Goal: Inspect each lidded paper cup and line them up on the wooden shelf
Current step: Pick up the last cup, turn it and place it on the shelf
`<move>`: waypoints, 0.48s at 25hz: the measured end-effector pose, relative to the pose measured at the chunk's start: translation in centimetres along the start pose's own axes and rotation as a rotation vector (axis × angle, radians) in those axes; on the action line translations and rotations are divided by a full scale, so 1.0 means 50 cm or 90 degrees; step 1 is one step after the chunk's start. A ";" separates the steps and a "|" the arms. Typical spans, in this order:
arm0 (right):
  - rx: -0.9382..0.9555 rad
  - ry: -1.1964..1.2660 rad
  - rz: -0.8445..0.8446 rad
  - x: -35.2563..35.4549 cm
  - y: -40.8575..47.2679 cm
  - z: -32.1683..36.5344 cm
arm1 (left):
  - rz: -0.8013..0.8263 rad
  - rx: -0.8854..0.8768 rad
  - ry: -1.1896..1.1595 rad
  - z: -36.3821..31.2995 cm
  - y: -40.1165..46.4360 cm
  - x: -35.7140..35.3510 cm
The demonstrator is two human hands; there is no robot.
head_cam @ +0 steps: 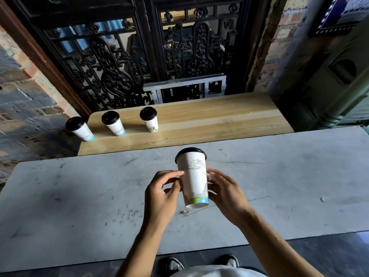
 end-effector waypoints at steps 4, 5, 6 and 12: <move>0.011 -0.012 0.010 0.003 0.000 0.006 | -0.020 0.065 -0.050 0.015 -0.002 -0.001; 0.014 -0.013 0.008 0.002 0.000 0.007 | -0.013 0.071 -0.060 0.015 -0.004 -0.003; 0.015 -0.012 0.006 0.003 0.000 0.007 | -0.007 0.075 -0.067 0.012 -0.006 -0.004; 0.010 -0.016 0.002 0.015 0.008 0.002 | 0.015 0.086 -0.092 0.008 -0.006 -0.012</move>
Point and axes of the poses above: each hand's wrist, its own y-axis towards the middle knuckle, its own x-axis out of the back of the hand, z = x × y, the point moved 5 cm from there along y, towards the middle knuckle, and after that the axes turned 5 degrees about x, right-handed, at the moved point
